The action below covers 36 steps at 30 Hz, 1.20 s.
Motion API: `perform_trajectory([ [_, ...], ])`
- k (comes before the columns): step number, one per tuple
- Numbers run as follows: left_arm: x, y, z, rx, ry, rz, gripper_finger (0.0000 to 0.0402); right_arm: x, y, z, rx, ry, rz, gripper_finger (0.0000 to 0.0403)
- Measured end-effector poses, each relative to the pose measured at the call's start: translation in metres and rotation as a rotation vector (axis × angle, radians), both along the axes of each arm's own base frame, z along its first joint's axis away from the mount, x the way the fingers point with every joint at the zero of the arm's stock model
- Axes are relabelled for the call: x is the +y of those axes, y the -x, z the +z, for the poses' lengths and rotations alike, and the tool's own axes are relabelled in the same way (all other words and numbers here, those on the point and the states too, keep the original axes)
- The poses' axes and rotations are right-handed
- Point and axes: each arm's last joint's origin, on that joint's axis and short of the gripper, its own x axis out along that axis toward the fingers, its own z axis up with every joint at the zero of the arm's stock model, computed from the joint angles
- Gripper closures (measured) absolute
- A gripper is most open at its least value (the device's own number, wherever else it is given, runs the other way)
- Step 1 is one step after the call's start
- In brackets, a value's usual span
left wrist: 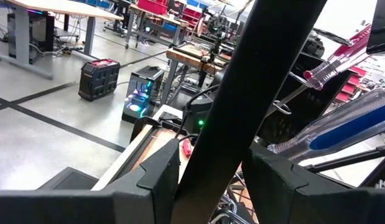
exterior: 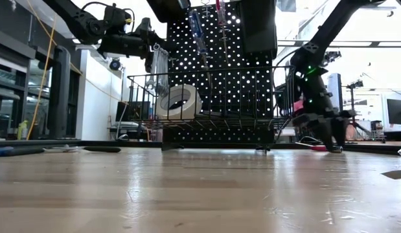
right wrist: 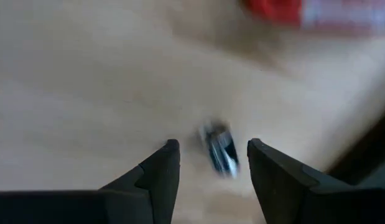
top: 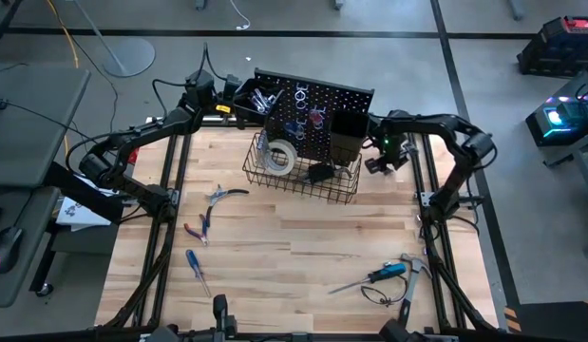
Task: Hang tools onto peg board
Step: Put the socket in the left black bin on the pegboard
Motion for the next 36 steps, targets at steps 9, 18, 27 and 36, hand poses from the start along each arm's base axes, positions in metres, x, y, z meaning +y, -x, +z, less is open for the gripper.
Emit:
perform_trajectory([
  [9,0.000,0.000,-0.001,0.007,0.009,0.005,0.0245,-0.004,-0.005,-0.009,-0.004,0.017,0.044,0.0227],
  [18,0.000,0.000,-0.001,0.008,0.012,0.009,0.0245,0.007,-0.007,-0.012,0.052,0.011,0.070,0.0370],
  [27,0.000,0.000,-0.001,0.010,0.004,0.017,0.0245,0.054,-0.018,0.026,0.069,-0.006,0.158,0.0371],
  [36,0.000,0.000,-0.001,0.015,-0.020,0.017,0.0245,0.108,0.023,0.122,-0.205,0.357,-0.191,0.0371],
])
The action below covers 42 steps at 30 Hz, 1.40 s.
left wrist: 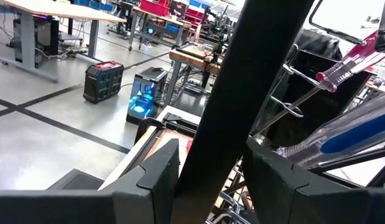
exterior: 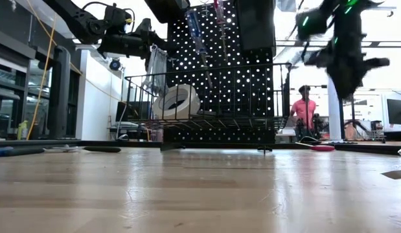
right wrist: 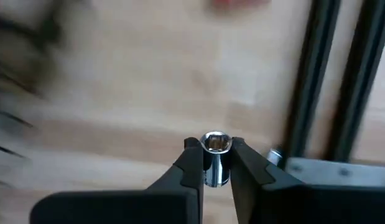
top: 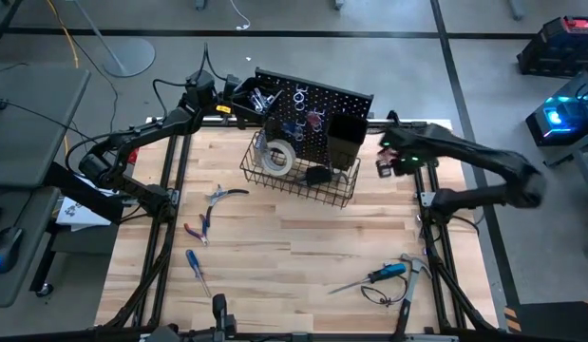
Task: Hang tools onto peg board
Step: Put the socket in the left black bin on the pegboard
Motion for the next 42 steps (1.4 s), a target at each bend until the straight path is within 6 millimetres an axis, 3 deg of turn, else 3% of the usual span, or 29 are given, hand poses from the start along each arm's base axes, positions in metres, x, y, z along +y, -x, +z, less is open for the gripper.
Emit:
perform_trajectory([
  [5,0.000,0.000,0.000,-0.001,0.004,0.000,0.0245,0.016,0.025,0.052,-0.354,0.349,-0.198,0.0371],
  [9,0.000,0.000,0.000,-0.001,0.005,-0.001,0.0245,0.015,0.032,0.101,-0.647,0.717,-0.304,0.0371],
  [14,0.000,0.000,0.000,-0.001,0.006,-0.002,0.0245,0.000,0.008,0.165,-1.033,1.156,-0.256,0.0371],
  [17,-0.001,-0.002,0.000,-0.001,0.006,-0.006,0.0245,-0.012,-0.022,0.187,-1.271,1.289,-0.148,0.0371],
  [20,-0.002,-0.002,0.000,-0.001,0.007,-0.010,0.0245,-0.021,-0.064,0.198,-1.424,1.291,-0.019,0.0371],
  [27,-0.002,-0.002,0.000,-0.006,0.028,-0.046,0.0245,-0.028,-0.188,0.218,-1.600,1.098,0.393,0.0371],
  [30,-0.004,-0.003,0.000,-0.011,0.055,-0.072,0.0245,-0.028,-0.221,0.232,-1.594,1.065,0.491,0.0371],
  [33,-0.005,-0.003,0.000,-0.014,0.090,-0.107,0.0245,-0.028,-0.234,0.250,-1.535,1.029,0.559,0.0371],
  [36,-0.006,-0.003,-0.001,-0.017,0.129,-0.144,0.0245,-0.028,-0.235,0.263,-1.456,0.949,0.600,0.0371],
  [42,-0.009,-0.004,-0.001,-0.020,0.178,-0.205,0.0245,-0.019,-0.224,0.266,-1.257,0.796,0.654,0.0371],
])
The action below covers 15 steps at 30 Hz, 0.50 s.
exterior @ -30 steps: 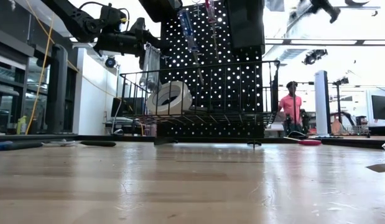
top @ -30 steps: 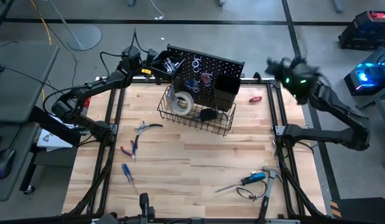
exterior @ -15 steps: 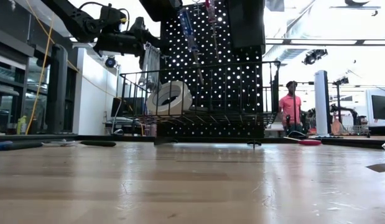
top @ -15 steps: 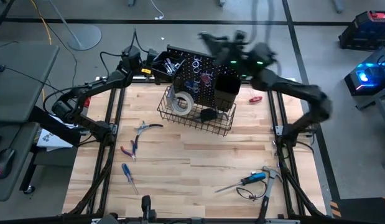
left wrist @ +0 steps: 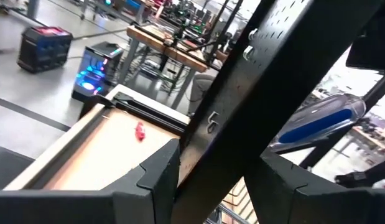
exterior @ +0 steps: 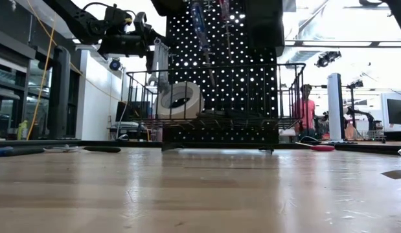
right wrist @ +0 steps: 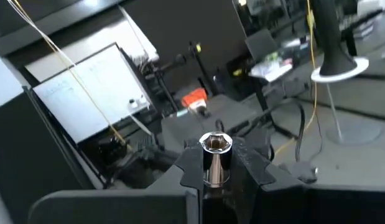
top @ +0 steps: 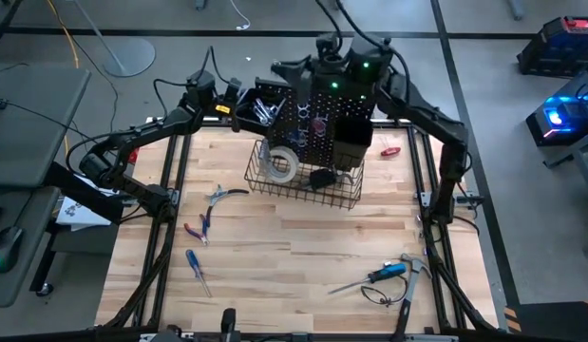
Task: Hang tools onto peg board
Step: Put the socket in the left black bin on the pegboard
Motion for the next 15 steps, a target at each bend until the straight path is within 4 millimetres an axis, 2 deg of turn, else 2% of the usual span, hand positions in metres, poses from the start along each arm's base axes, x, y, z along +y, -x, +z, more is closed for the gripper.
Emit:
perform_trajectory([
  [4,-0.004,-0.004,0.000,0.001,0.026,-0.025,0.0245,0.011,-0.006,-0.006,0.018,-0.051,0.037,0.0371],
  [10,-0.010,-0.010,0.000,0.000,0.025,-0.056,0.0245,0.024,-0.023,-0.035,0.128,-0.153,0.080,0.0371],
  [15,-0.010,-0.010,0.000,0.000,0.024,-0.051,0.0245,0.030,-0.022,-0.032,0.117,-0.156,0.109,0.0358],
])
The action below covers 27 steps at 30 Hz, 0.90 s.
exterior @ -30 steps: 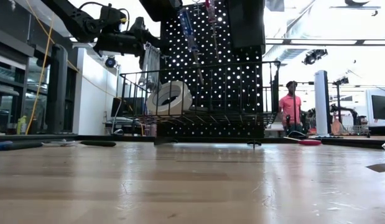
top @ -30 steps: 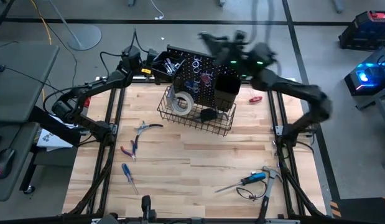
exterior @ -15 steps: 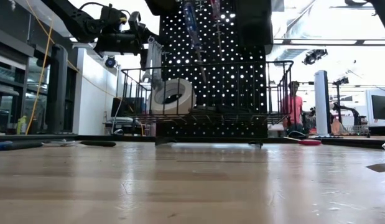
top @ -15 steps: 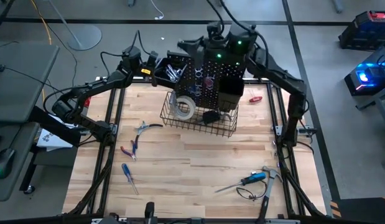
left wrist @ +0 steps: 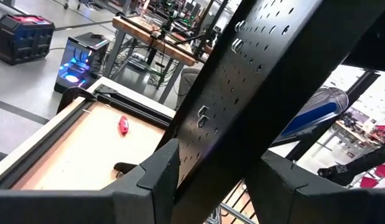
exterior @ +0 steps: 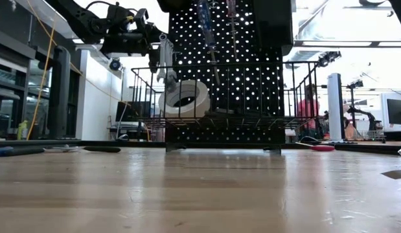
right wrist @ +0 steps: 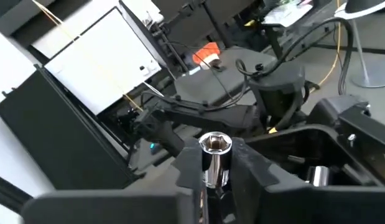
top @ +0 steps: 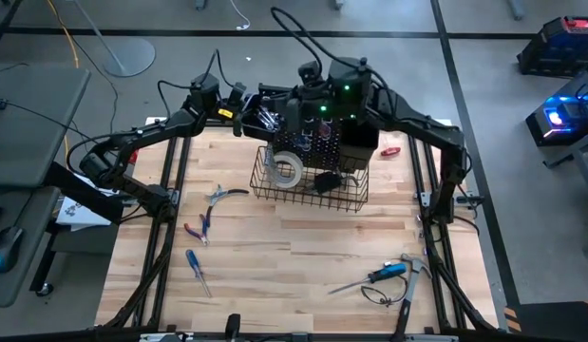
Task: Hang tools onto peg board
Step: Put the socket in the left black bin on the pegboard
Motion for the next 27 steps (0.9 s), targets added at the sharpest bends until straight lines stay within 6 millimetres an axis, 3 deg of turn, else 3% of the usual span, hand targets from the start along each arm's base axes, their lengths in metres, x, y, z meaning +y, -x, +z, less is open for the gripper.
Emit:
perform_trajectory([
  [8,0.000,0.000,0.000,-0.001,-0.004,0.001,0.0245,0.007,0.004,-0.001,0.069,-0.004,-0.041,0.0235],
  [13,0.001,0.000,0.000,-0.002,-0.023,0.018,0.0245,0.017,0.018,0.015,0.083,0.016,0.003,0.0201],
  [17,0.001,0.000,0.000,-0.004,-0.041,0.024,0.0245,0.049,0.045,0.027,0.104,-0.031,0.120,0.0202],
  [20,0.001,0.000,0.001,-0.005,-0.051,0.025,0.0245,0.081,0.060,0.023,0.214,-0.115,0.198,0.0204],
  [24,0.001,0.000,0.001,-0.004,-0.045,0.027,0.0245,0.130,0.069,0.000,0.475,-0.297,0.254,0.0204],
  [27,0.001,0.001,0.001,-0.004,-0.044,0.028,0.0245,0.167,0.084,-0.030,0.815,-0.420,0.187,0.0204],
])
